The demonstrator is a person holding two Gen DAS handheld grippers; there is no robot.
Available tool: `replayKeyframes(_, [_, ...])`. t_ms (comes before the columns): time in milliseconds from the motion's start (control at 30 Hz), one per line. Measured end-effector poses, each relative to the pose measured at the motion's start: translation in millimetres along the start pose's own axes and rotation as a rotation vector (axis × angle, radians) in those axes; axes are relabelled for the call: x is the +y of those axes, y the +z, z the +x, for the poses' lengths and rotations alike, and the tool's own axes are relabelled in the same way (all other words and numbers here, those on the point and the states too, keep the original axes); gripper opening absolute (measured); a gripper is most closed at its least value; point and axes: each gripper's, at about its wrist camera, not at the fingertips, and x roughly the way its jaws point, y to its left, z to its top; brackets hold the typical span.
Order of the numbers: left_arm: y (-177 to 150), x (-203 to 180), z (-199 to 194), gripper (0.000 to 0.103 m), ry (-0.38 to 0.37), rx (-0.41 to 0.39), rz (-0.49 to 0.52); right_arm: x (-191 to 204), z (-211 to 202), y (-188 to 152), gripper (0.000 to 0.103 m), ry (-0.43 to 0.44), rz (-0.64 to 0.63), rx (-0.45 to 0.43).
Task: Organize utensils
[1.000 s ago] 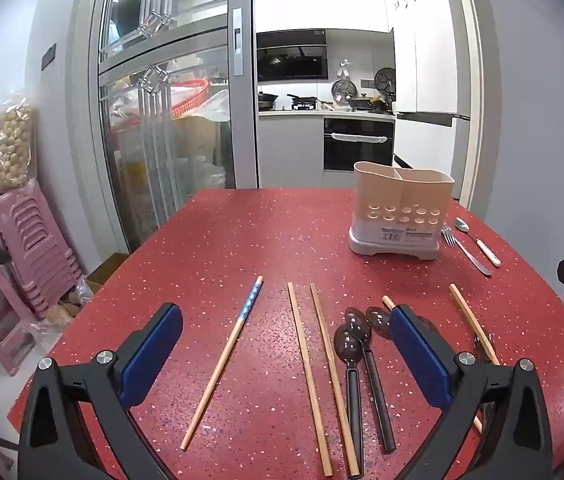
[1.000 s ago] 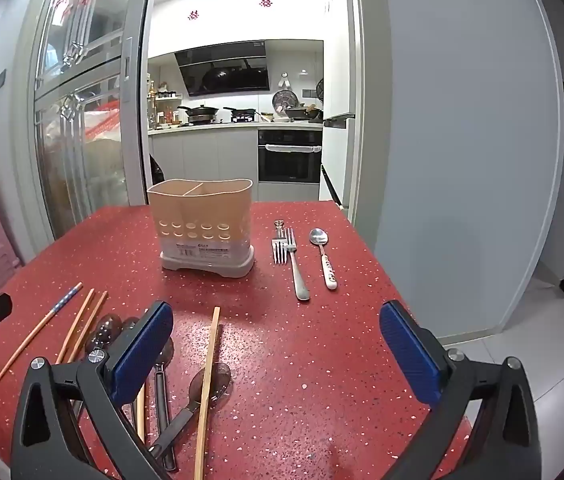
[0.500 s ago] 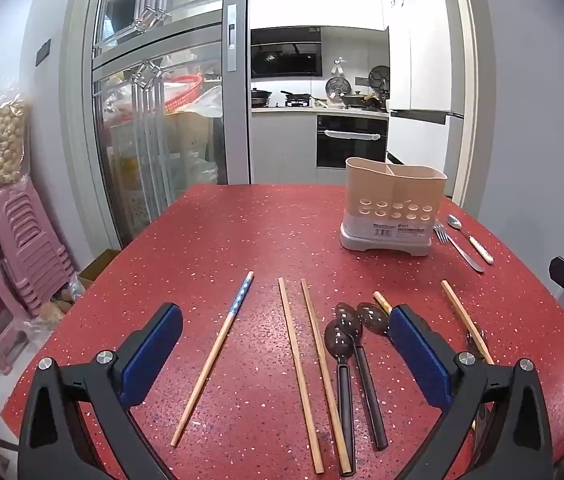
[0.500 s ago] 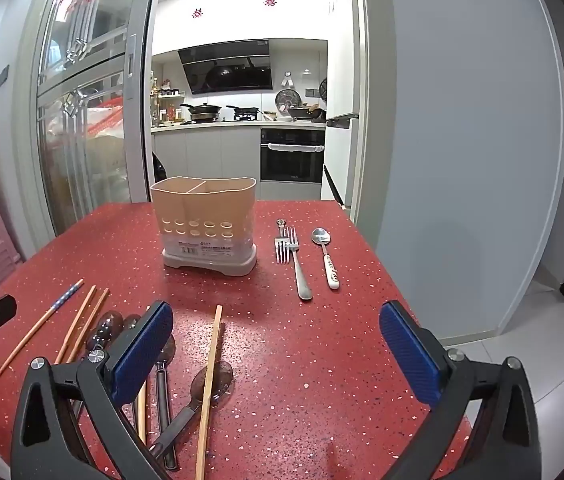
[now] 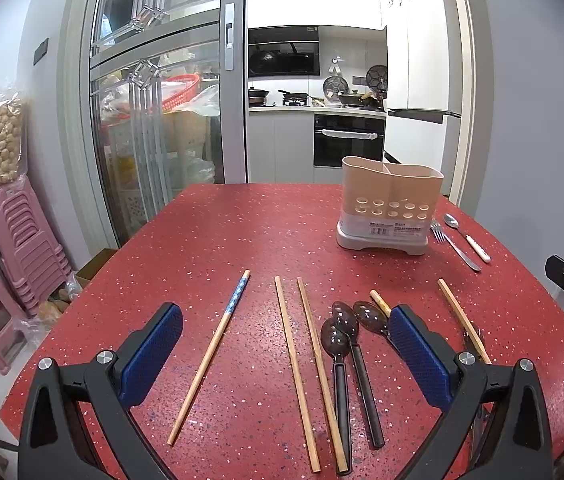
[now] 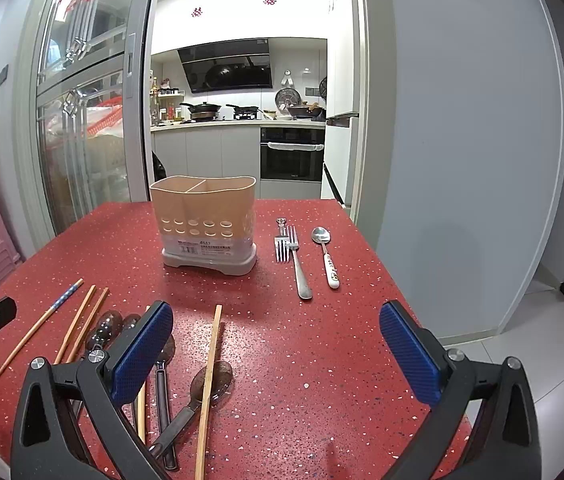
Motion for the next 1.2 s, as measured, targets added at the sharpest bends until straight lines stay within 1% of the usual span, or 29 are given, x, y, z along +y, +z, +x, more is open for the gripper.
replayKeyframes(1200, [-0.2, -5.7, 1.9, 0.103, -0.009, 0.004, 0.009, 0.1, 1.2, -0.3, 0.103, 0.001, 0.001, 0.004])
